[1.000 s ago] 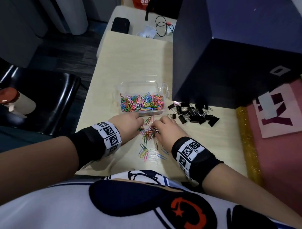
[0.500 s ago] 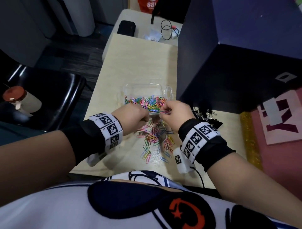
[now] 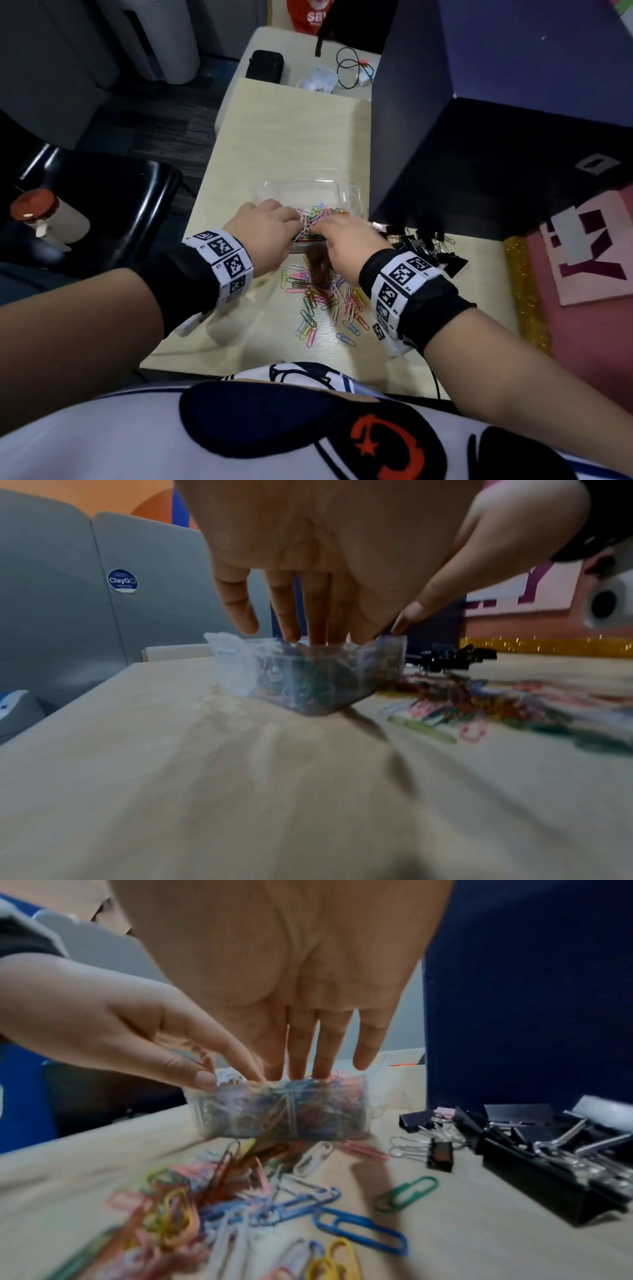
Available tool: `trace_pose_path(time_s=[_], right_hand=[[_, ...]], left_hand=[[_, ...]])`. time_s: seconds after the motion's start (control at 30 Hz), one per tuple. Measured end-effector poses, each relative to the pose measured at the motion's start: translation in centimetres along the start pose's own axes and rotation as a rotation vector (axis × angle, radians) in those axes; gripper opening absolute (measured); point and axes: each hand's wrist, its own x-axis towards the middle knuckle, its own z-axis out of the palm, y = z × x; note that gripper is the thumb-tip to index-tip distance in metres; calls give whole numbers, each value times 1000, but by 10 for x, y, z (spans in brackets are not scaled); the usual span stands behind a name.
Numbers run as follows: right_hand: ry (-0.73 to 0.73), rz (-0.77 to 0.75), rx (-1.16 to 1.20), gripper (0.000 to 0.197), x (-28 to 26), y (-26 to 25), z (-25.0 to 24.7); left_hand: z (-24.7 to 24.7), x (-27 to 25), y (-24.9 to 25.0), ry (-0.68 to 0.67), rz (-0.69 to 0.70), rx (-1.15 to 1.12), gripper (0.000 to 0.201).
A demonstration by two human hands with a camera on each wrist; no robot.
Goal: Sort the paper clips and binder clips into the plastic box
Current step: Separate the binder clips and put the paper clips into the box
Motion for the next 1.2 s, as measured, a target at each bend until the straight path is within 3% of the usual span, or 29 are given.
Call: trace_pose_path(time_s=[0.17, 0.3, 0.4, 0.5, 0.6, 0.67, 0.83, 0.9, 1.0, 1.07, 1.2], right_hand=[[-17, 22, -124, 58, -6, 9, 0], [205, 50, 110, 32, -20, 11, -1], [89, 128, 100, 20, -33, 15, 2], [-40, 135, 62, 34, -39, 19, 17], [-112, 47, 24, 53, -44, 13, 35], [-122, 25, -45, 54, -49, 7, 42], [-173, 52, -29, 42, -58, 4, 39], [-156, 115, -11, 42, -60, 5, 30], [-218, 344, -37, 80, -66, 6, 20], [-301, 433, -104, 94, -73, 2, 20], [-269, 442, -21, 84, -74, 1, 32]], left_hand=[[4, -5, -10, -16, 14, 68, 33], [-1, -8, -4, 56, 78, 30, 30], [3, -12, 5, 50, 204, 20, 34], [14, -16, 17, -21, 275, -36, 34], [24, -20, 26, -156, 207, -41, 42], [28, -22, 25, -201, 183, -6, 50], [32, -24, 23, -243, 219, 36, 44], [31, -24, 24, -273, 216, 19, 51], [30, -25, 26, -329, 183, -31, 90], [30, -28, 32, -359, 164, -3, 109], [33, -30, 48, -359, 134, 56, 101]])
